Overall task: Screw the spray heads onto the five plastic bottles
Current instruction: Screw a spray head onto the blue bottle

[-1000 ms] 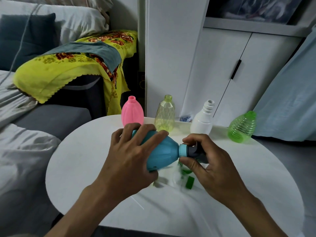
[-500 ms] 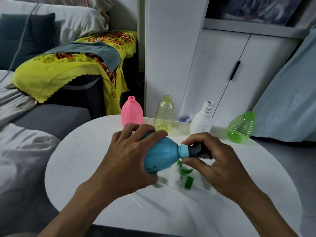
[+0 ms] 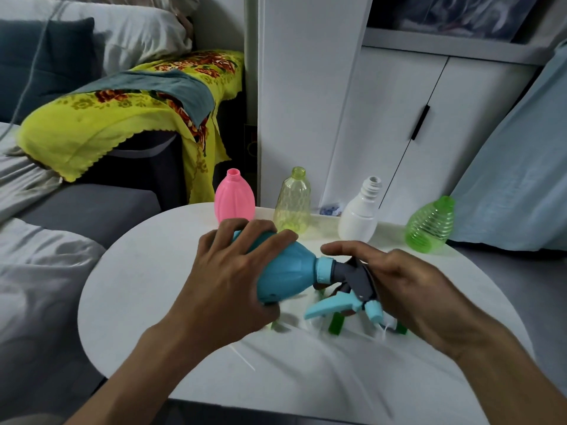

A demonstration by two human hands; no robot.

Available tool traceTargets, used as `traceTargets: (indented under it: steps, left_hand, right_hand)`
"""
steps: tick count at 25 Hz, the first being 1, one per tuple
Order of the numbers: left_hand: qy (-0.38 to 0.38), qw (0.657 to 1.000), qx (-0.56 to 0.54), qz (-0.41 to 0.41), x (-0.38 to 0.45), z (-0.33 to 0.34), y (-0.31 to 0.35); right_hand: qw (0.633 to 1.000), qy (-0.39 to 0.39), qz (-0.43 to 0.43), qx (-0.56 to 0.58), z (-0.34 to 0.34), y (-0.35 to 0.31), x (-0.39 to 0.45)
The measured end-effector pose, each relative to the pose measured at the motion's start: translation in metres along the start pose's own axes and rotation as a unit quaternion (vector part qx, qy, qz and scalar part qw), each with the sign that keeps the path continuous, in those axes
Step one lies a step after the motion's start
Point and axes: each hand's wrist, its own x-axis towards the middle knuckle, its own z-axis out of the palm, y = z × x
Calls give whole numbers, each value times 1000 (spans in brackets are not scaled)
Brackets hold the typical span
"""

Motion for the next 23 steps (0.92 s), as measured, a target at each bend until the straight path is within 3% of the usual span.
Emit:
traceTargets:
  steps: [2,8,10,13,15,17,20,23]
  left_hand:
    - [-12,1000,-28,4,0,-1,-1]
    - [-31,997,-74,6,1,-6,-2]
    - [-28,997,-69,8,1,-7,-2]
    - [-4,1000,-19,12,0,-5,-3]
    - [25,999,37,25,-1,-1,-4]
    - [58,993,94,46,-2,5,-4]
    - [85,989,116,43,-1,9,-2]
    - [80,995,59,-26,3,5,1]
  right_hand:
    - [997,-70,18,11,-12,-1,-3]
    - [989,-146,2,14,-16,2,-13]
    - [994,-94,1,-47,-9,-1,-14]
    - [981,-15,79,-175,8,-5,-11]
    - [975,36,99,-198,18,0,-5]
    - [981,66,105,-152,27,9,0]
    - [989,52,138,26,32,10,4]
    - [989,-20,147,-19,25,-5,-1]
